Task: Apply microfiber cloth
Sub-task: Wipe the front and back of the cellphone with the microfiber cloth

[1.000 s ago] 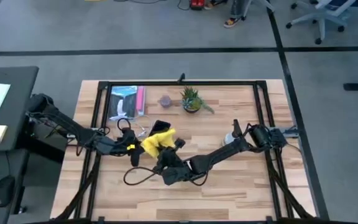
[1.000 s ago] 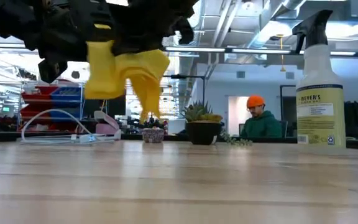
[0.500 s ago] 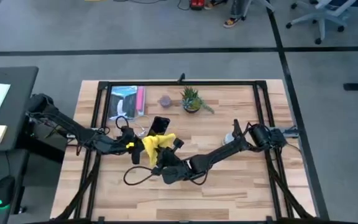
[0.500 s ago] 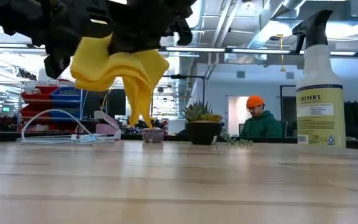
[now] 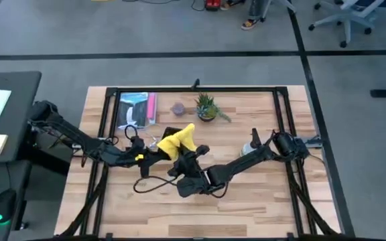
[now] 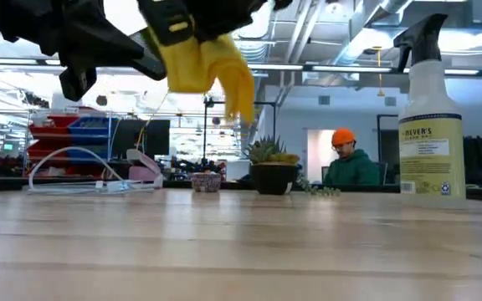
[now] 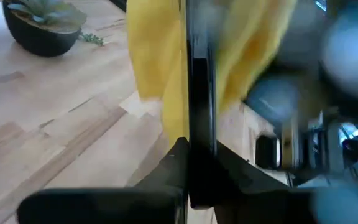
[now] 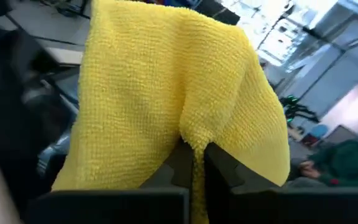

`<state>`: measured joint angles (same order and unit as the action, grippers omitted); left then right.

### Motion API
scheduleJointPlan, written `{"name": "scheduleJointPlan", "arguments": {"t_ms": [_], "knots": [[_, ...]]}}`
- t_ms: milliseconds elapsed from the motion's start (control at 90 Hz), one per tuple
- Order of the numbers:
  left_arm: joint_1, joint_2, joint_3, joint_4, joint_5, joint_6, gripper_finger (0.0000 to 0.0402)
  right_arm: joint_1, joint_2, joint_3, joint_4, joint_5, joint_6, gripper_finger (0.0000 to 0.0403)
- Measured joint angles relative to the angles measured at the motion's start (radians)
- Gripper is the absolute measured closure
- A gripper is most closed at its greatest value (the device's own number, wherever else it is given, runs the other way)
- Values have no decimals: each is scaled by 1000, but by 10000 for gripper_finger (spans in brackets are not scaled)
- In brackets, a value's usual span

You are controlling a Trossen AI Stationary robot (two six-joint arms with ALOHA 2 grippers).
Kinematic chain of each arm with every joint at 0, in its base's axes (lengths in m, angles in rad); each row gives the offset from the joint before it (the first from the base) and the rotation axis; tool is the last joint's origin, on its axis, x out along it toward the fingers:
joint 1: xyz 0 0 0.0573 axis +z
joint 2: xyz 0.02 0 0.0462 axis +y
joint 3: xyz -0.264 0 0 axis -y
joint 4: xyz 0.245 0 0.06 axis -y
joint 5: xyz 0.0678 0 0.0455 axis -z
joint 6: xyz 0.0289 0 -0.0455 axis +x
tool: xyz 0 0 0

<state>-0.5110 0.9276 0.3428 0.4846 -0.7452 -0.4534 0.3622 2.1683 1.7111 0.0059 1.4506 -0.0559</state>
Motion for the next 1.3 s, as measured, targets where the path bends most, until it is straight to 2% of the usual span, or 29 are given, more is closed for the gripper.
{"name": "scheduleJointPlan", "arguments": {"t_ms": [156, 311, 489, 567, 833, 1033, 1144, 1300], "knots": [[0, 1, 0, -8, -6, 1, 387, 0, -23, 2, 30, -44, -3, 403], [0, 1, 0, -2, -16, 1, 387, -12, -4, 2, 71, -238, 44, 403], [1, 2, -3, -13, -31, 1, 387, -27, 28, 2, 102, -337, 38, 403], [1, 2, -3, -12, -26, 1, 387, -33, 28, 2, 110, -336, 11, 403], [-16, 1, -2, -41, -17, -14, 387, -69, 2, 2, 124, -160, -129, 403], [-17, 1, -2, -92, 7, -43, 387, -88, -14, 2, 155, -100, -163, 403], [-18, 1, -2, -92, 11, -42, 387, -88, -19, 2, 160, -127, -164, 403], [-19, 2, -2, -93, 14, -34, 387, -73, -11, 3, 155, -294, -73, 403]]}}
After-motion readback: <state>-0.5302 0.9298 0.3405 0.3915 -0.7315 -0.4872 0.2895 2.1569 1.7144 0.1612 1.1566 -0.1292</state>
